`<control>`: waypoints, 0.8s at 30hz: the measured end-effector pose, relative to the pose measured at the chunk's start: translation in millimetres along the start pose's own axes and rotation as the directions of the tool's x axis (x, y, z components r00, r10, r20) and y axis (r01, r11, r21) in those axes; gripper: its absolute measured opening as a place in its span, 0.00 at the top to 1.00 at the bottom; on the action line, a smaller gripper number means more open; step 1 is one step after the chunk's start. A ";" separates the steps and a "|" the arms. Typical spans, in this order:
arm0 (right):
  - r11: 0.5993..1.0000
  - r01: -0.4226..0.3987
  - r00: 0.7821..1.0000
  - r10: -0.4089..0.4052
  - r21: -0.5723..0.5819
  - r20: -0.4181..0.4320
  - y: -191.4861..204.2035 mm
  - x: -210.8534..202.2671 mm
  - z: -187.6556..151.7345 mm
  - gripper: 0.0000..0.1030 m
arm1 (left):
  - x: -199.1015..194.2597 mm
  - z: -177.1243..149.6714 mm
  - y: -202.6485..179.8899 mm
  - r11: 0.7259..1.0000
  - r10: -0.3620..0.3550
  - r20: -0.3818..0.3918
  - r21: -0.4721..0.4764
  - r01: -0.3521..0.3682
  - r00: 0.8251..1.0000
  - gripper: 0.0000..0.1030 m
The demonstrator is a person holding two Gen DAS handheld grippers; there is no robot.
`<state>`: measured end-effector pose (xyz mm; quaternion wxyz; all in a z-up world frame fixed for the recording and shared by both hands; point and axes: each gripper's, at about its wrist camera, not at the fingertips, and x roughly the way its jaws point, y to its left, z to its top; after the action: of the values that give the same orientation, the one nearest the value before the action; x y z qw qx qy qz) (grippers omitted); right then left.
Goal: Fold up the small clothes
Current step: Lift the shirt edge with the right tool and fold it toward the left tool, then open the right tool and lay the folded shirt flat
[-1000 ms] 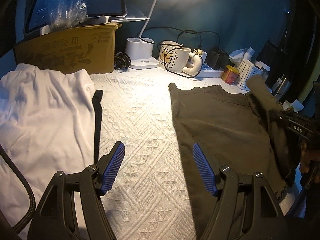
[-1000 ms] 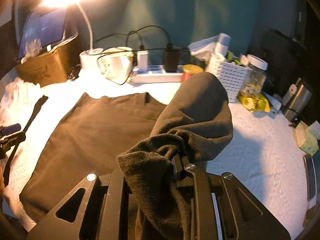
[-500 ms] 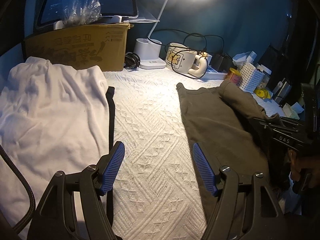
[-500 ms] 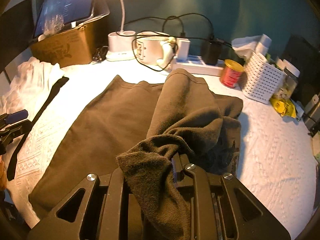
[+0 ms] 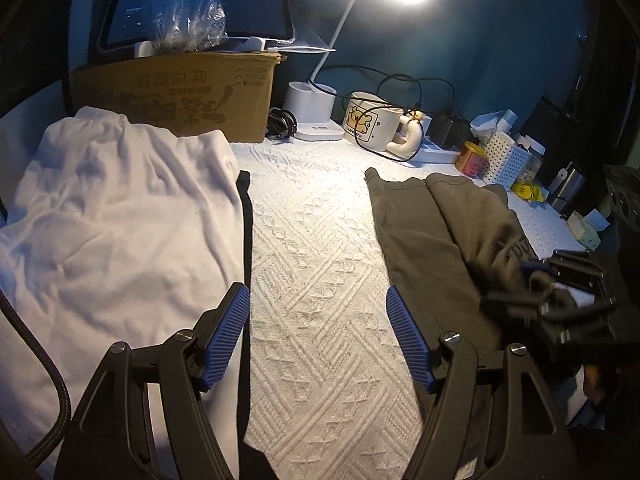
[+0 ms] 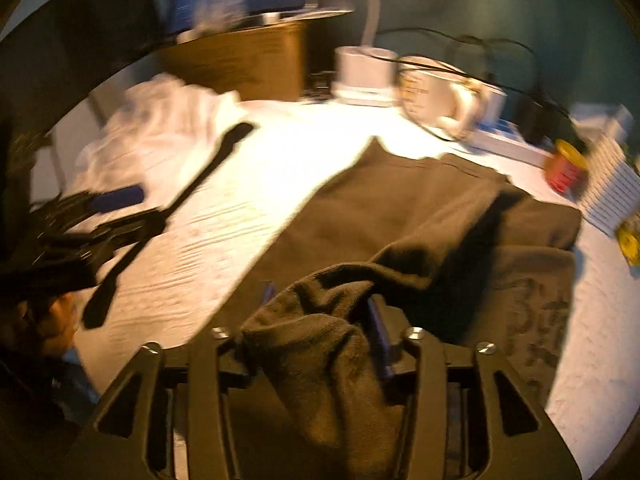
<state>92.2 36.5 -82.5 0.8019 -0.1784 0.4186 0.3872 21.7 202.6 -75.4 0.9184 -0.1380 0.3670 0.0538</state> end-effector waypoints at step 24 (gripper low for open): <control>0.973 0.129 0.980 -0.154 0.191 0.125 -63.9 -91.9 -69.1 0.46 | 21.4 -26.8 -107.0 0.940 -0.267 -0.188 0.166 0.299 0.945 0.32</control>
<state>72.5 -89.7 -51.0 0.8677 -0.1063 0.3815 0.3005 40.9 92.3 -85.8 0.8925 -0.1041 0.4202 -0.1262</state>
